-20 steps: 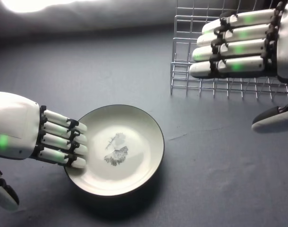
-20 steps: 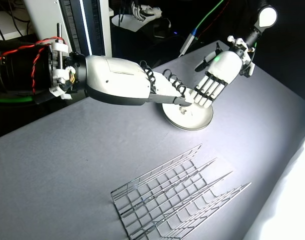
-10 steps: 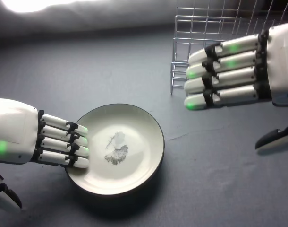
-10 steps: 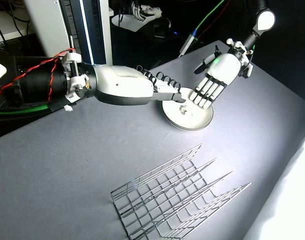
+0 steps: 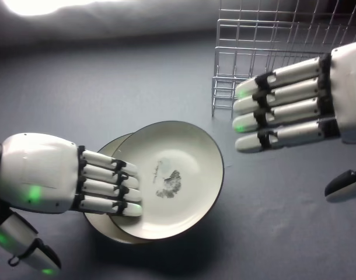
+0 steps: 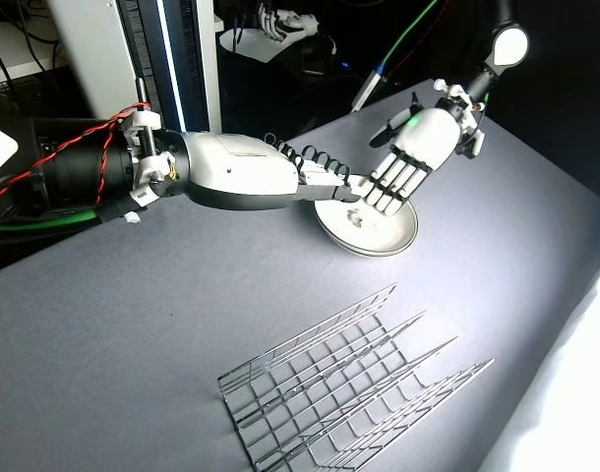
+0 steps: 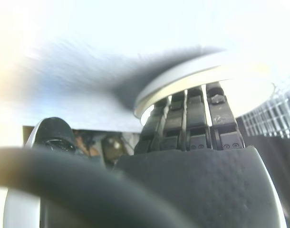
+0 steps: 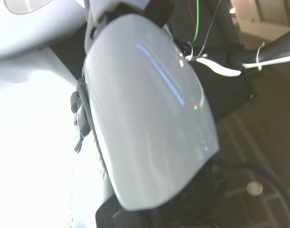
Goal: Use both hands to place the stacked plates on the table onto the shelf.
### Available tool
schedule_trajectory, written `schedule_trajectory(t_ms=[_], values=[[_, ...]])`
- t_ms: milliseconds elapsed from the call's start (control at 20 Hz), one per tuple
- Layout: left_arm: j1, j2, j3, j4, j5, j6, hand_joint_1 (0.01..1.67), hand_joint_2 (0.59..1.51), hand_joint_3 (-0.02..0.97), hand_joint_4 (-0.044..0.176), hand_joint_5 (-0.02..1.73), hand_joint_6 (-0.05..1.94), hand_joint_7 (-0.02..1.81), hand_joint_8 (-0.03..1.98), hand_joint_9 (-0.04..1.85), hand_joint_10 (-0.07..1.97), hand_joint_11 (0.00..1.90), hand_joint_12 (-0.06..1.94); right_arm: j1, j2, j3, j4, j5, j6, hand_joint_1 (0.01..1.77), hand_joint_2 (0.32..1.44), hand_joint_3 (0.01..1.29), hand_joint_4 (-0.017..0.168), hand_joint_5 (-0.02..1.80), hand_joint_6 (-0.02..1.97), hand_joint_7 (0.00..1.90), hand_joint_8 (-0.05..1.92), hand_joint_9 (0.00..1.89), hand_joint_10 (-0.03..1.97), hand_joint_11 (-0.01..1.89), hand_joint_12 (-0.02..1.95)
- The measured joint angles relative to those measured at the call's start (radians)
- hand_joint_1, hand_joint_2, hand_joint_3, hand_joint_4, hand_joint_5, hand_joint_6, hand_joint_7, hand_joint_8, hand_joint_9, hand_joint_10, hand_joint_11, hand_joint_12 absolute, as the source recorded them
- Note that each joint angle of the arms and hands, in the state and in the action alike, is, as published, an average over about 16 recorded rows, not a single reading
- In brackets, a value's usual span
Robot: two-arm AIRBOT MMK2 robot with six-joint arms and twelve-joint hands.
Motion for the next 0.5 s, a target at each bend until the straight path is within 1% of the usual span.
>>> schedule_trajectory(t_ms=[150,250,350,500], values=[[-0.007,-0.015,-0.021,-0.007,0.020,0.002,0.01,1.116,0.030,-0.009,-0.01,-0.03,-0.01,-0.02,0.02,0.02,0.01,0.00,0.000,-0.025,0.021,-0.023,0.002,0.000,0.02,1.23,0.01,0.004,0.09,0.02,0.08,0.00,0.08,0.01,0.01,0.20],[-0.012,-0.026,-0.031,-0.010,0.033,0.002,0.01,1.116,0.030,-0.009,-0.01,-0.03,-0.01,-0.02,0.02,0.02,0.01,0.00,0.000,-0.045,0.038,-0.039,0.002,0.000,0.06,1.22,0.01,0.004,0.09,0.02,0.08,0.00,0.08,0.01,0.01,0.20],[-0.017,-0.036,-0.038,-0.014,0.044,0.002,0.01,1.116,0.029,-0.009,-0.01,-0.03,-0.01,-0.02,0.02,0.02,0.01,0.00,0.000,-0.067,0.056,-0.053,0.000,0.000,0.14,1.21,0.01,0.004,0.08,0.02,0.07,0.00,0.07,0.01,0.01,0.18],[-0.026,-0.048,-0.044,-0.016,0.056,0.002,0.01,1.116,0.027,-0.010,-0.01,-0.03,-0.01,-0.02,0.01,0.02,0.01,0.00,-0.001,-0.099,0.080,-0.063,-0.005,0.000,0.30,1.16,0.01,0.004,0.07,0.02,0.06,0.00,0.06,0.01,0.01,0.17]])
